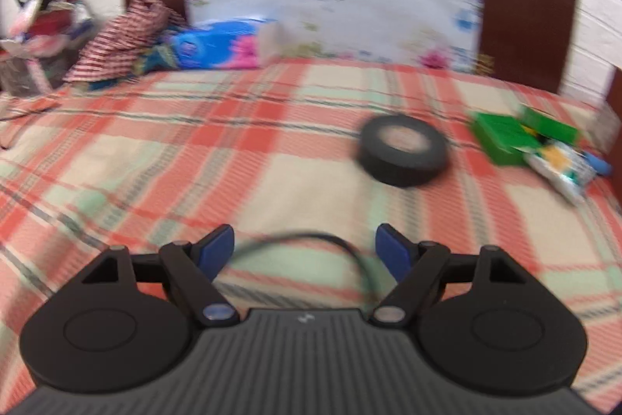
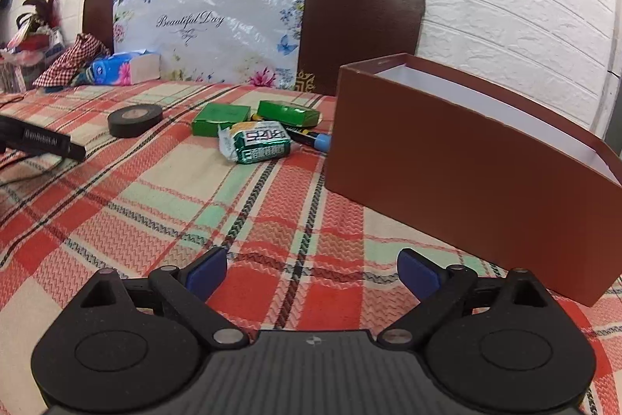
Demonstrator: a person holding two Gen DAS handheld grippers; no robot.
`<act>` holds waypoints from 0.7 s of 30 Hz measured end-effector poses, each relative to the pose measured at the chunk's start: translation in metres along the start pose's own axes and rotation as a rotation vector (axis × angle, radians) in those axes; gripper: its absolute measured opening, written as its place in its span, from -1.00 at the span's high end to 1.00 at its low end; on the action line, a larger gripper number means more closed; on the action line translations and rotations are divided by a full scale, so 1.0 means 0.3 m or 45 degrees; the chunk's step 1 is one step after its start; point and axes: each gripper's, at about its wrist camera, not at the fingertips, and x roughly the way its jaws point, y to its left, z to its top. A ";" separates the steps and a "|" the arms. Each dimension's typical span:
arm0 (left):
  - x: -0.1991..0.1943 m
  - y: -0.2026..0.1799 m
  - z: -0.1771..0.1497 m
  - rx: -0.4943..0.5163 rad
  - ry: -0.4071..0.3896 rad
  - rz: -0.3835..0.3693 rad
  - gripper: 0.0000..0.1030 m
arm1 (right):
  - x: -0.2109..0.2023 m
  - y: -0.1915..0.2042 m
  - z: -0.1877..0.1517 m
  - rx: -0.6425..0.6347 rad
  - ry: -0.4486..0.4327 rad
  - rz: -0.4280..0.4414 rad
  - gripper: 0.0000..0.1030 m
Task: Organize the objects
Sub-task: 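Move the right gripper toward the green boxes beside the snack packet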
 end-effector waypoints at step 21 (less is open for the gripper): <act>0.035 0.041 -0.007 -0.090 -0.013 -0.052 -0.81 | 0.136 0.232 0.098 -0.129 0.046 0.232 -0.83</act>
